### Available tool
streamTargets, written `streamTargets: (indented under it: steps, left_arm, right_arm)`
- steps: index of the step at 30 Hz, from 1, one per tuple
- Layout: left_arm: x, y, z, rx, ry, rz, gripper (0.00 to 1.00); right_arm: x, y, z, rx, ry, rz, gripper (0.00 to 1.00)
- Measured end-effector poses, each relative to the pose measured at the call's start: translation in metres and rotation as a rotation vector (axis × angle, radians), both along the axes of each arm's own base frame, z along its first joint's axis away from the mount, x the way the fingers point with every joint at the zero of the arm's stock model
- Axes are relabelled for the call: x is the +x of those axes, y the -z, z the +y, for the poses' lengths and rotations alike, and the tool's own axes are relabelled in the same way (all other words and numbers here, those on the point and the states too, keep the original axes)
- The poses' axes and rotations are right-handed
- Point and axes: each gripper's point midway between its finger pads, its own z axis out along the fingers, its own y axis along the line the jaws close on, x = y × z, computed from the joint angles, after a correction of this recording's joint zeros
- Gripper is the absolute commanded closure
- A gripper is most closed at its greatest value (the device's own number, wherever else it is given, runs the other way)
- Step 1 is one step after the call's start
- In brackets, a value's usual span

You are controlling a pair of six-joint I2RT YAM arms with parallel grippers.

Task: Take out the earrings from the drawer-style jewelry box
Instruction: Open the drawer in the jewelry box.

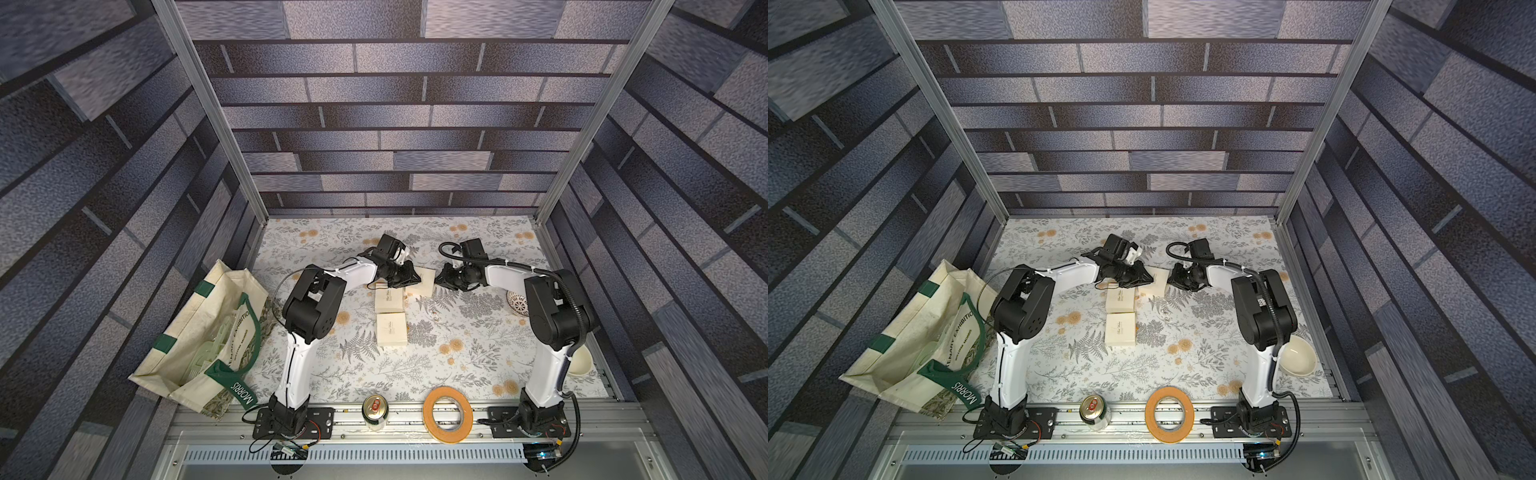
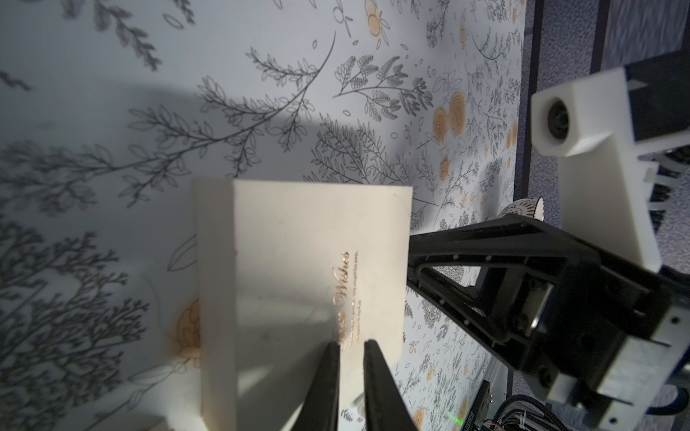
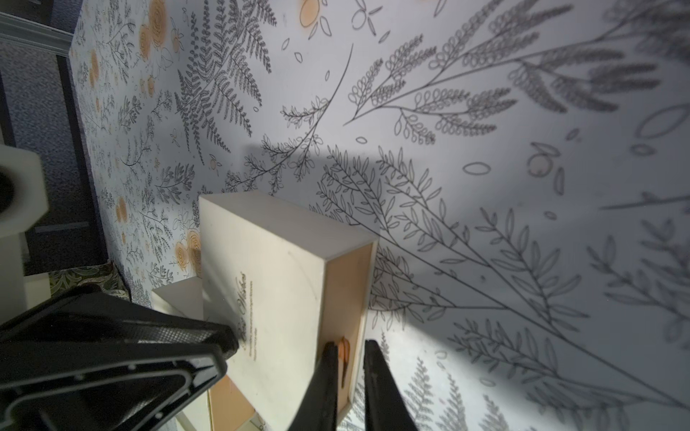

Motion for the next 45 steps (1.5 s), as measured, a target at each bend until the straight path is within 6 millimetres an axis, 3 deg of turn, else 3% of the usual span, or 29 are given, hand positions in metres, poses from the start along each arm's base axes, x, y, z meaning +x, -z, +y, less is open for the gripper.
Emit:
streamTargets:
  steps: [45]
  left_arm:
    - [0.0001, 0.0008, 0.0011, -0.014, -0.011, 0.006, 0.84]
  right_arm:
    - [-0.0028, 0.0039, -0.0019, 0.023, 0.016, 0.019, 1.0]
